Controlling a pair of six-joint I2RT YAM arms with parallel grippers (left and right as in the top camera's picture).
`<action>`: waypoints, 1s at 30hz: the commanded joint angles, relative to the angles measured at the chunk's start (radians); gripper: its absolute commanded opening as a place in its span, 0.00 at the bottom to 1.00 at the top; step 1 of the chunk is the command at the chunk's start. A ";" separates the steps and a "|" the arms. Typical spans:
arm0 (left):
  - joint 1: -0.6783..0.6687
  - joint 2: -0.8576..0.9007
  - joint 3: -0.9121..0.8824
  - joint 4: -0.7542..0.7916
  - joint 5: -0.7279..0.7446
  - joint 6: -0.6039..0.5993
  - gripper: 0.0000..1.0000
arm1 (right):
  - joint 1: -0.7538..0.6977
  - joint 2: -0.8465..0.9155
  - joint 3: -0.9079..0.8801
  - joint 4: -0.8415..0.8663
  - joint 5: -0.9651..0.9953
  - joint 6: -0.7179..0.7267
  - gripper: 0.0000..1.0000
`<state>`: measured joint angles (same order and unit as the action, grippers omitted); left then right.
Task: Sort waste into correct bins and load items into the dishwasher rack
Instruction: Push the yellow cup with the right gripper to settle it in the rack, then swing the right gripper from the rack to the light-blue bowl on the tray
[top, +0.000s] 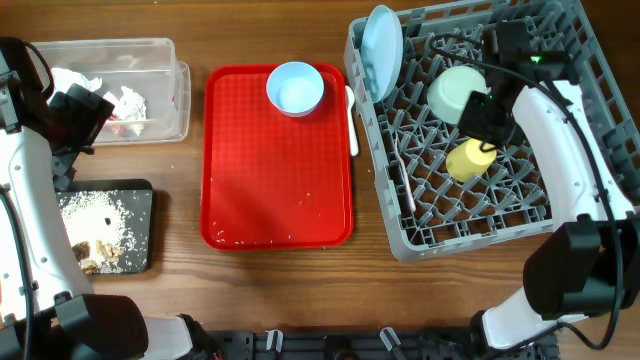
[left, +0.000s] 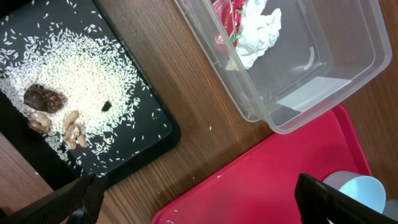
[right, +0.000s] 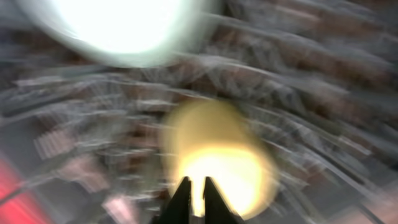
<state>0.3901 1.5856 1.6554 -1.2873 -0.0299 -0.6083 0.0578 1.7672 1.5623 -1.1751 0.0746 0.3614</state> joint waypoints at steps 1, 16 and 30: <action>0.006 0.002 0.003 0.000 -0.013 -0.002 1.00 | 0.078 -0.040 0.024 0.116 -0.413 -0.287 0.52; 0.006 0.002 0.003 0.000 -0.013 -0.003 1.00 | 0.305 0.220 -0.016 0.393 -0.129 -0.174 0.38; 0.006 0.002 0.003 0.000 -0.013 -0.003 1.00 | 0.298 0.271 -0.010 0.460 0.060 0.005 0.10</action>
<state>0.3901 1.5856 1.6554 -1.2873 -0.0299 -0.6079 0.3969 2.0277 1.5536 -0.7219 0.0578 0.3096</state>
